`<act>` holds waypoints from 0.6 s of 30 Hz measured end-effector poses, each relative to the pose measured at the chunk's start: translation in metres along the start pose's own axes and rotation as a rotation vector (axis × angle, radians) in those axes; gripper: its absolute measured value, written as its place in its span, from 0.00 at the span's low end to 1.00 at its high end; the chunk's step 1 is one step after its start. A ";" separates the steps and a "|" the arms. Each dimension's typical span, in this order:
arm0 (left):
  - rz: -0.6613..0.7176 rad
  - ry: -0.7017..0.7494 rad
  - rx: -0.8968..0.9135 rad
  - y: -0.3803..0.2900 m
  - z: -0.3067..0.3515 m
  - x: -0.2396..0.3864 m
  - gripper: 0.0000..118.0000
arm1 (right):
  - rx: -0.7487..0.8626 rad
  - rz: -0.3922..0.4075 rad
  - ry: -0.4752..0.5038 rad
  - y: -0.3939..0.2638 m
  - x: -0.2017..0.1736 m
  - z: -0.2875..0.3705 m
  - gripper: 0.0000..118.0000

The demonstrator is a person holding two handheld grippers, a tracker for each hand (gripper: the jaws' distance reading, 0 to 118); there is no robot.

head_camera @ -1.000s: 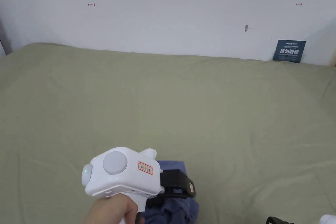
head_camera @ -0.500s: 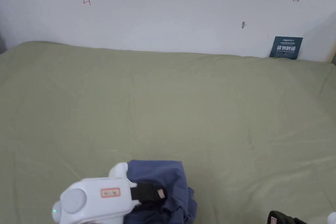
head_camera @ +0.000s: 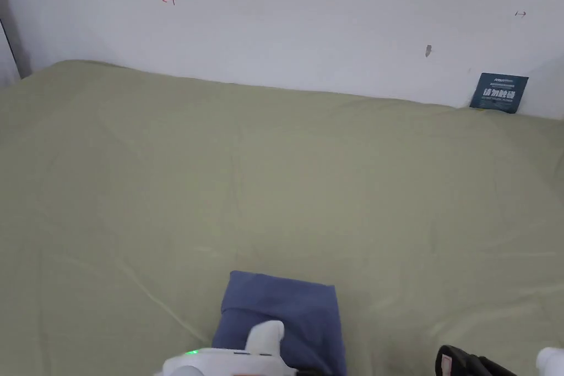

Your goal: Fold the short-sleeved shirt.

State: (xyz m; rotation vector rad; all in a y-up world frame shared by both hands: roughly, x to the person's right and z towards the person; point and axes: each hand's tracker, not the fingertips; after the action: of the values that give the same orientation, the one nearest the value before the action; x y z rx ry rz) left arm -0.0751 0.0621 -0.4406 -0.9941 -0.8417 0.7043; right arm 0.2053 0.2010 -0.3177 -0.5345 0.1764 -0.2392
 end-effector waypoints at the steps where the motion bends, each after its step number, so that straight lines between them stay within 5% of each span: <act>1: 0.002 0.003 0.044 0.009 0.020 0.005 0.00 | 0.001 -0.017 0.076 0.007 0.003 -0.008 0.01; 6: -0.062 0.197 0.305 0.052 0.128 0.003 0.00 | -0.085 -0.122 0.438 0.028 0.011 -0.083 0.01; 9: 0.013 0.308 0.367 0.061 0.172 -0.020 0.00 | -0.219 -0.223 0.700 0.020 0.012 -0.156 0.01; 11: 0.064 0.334 0.371 0.060 0.186 -0.035 0.00 | -0.354 -0.335 0.773 0.005 0.012 -0.205 0.01; 18: 0.189 0.313 0.260 0.045 0.173 -0.076 0.00 | -0.624 -0.476 0.758 -0.051 0.038 -0.291 0.01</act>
State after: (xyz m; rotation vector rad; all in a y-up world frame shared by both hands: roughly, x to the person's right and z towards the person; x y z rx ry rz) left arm -0.2667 0.0904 -0.4515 -0.9241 -0.3754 0.7733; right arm 0.1665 0.0076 -0.5413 -1.0894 0.8833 -0.8660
